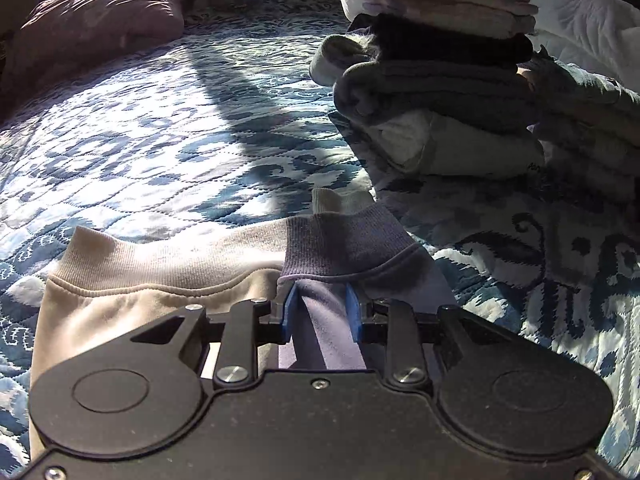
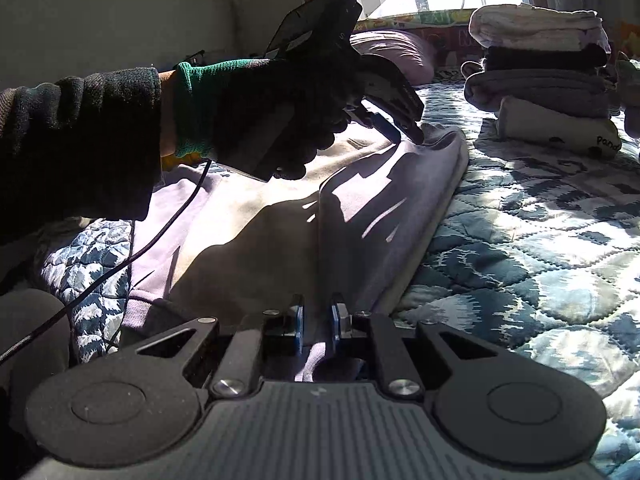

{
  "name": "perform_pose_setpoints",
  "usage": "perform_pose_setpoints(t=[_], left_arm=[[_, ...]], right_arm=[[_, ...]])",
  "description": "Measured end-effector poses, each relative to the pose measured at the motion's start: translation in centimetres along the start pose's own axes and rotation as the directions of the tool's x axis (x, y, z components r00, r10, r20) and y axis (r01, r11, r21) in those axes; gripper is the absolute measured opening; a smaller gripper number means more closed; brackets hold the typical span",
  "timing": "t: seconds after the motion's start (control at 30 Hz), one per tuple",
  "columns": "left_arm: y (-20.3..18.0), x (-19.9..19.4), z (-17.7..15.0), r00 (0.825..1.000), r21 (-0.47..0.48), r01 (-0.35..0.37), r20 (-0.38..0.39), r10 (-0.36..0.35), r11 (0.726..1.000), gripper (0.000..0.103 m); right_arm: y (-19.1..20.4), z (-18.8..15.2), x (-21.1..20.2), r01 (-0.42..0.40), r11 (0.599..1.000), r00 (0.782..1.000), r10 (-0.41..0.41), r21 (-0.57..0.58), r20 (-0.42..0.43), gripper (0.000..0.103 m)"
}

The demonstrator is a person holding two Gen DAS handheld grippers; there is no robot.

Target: Fold clothes

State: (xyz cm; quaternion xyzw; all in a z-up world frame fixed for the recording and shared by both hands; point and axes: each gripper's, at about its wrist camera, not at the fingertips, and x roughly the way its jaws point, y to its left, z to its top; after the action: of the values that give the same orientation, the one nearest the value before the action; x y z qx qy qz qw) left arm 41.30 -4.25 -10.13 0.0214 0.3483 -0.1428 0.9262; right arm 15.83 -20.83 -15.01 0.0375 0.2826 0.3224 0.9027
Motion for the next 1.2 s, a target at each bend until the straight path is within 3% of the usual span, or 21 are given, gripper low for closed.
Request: perform_pose_setpoints(t=[0.1, 0.23, 0.33, 0.37, 0.43, 0.57, 0.63, 0.77, 0.9, 1.03, 1.13, 1.2], left_arm=[[0.2, 0.3, 1.0, 0.999, -0.045, 0.027, 0.025, -0.026, 0.999, 0.025], [-0.1, 4.0, 0.9, 0.996, -0.019, -0.018, -0.092, 0.016, 1.000, 0.026], [-0.5, 2.8, 1.8, 0.999, -0.066, -0.019, -0.034, 0.017, 0.998, 0.027], [-0.8, 2.5, 1.9, 1.000, -0.067, -0.011, -0.017, 0.010, 0.998, 0.029], [-1.6, 3.3, 1.7, 0.999, -0.041, -0.025, -0.039, 0.024, 0.999, 0.048], [-2.9, 5.1, 1.0, 0.992, 0.063, -0.089, -0.081, 0.094, 0.994, 0.053], [-2.9, 4.5, 1.3, 0.991, 0.062, -0.099, -0.083, 0.104, 0.993, 0.053], [-2.2, 1.1, 1.7, 0.994, 0.029, -0.099, -0.037, 0.100, 0.995, 0.048], [-0.2, -6.2, -0.1, 0.994, -0.032, -0.099, 0.036, 0.100, 0.995, 0.049], [2.9, -12.8, -4.1, 0.989, -0.141, -0.126, 0.058, 0.135, 0.982, 0.053], [6.2, -17.6, -8.1, 0.982, -0.277, -0.147, 0.077, 0.175, 0.950, 0.054], [8.6, -20.3, -11.2, 0.974, -0.394, -0.159, 0.090, 0.210, 0.905, 0.054]], right_arm=[[-0.3, 0.0, 0.0, -0.013, 1.000, 1.000, 0.013, 0.014, 0.002, 0.015], [-0.5, 0.0, 0.0, -0.022, 0.999, 1.000, 0.022, 0.025, 0.000, 0.015], [-0.4, 0.1, 0.0, -0.020, 1.000, 1.000, 0.020, 0.022, -0.001, 0.015], [-0.4, 0.1, 0.0, -0.020, 1.000, 1.000, 0.020, 0.021, -0.001, 0.015], [-0.4, 0.0, 0.0, -0.023, 0.999, 1.000, 0.023, 0.023, -0.001, 0.015], [-0.5, 0.2, 0.1, -0.027, 0.999, 1.000, 0.027, 0.025, -0.006, 0.015], [-0.5, 0.2, 0.1, -0.028, 0.999, 1.000, 0.028, 0.025, -0.009, 0.015], [-0.1, 0.4, 0.0, -0.020, 1.000, 1.000, 0.021, 0.011, -0.003, 0.015], [-0.1, 0.6, -1.0, -0.016, 1.000, 0.999, 0.015, 0.021, 0.038, 0.017], [-0.6, 1.0, -2.8, -0.014, 0.997, 0.995, 0.007, 0.074, 0.101, 0.030], [-1.9, 0.8, -3.6, -0.011, 0.984, 0.992, -0.011, 0.175, 0.122, 0.031], [-2.7, 0.5, -4.2, -0.005, 0.970, 0.991, -0.027, 0.244, 0.128, 0.033]])
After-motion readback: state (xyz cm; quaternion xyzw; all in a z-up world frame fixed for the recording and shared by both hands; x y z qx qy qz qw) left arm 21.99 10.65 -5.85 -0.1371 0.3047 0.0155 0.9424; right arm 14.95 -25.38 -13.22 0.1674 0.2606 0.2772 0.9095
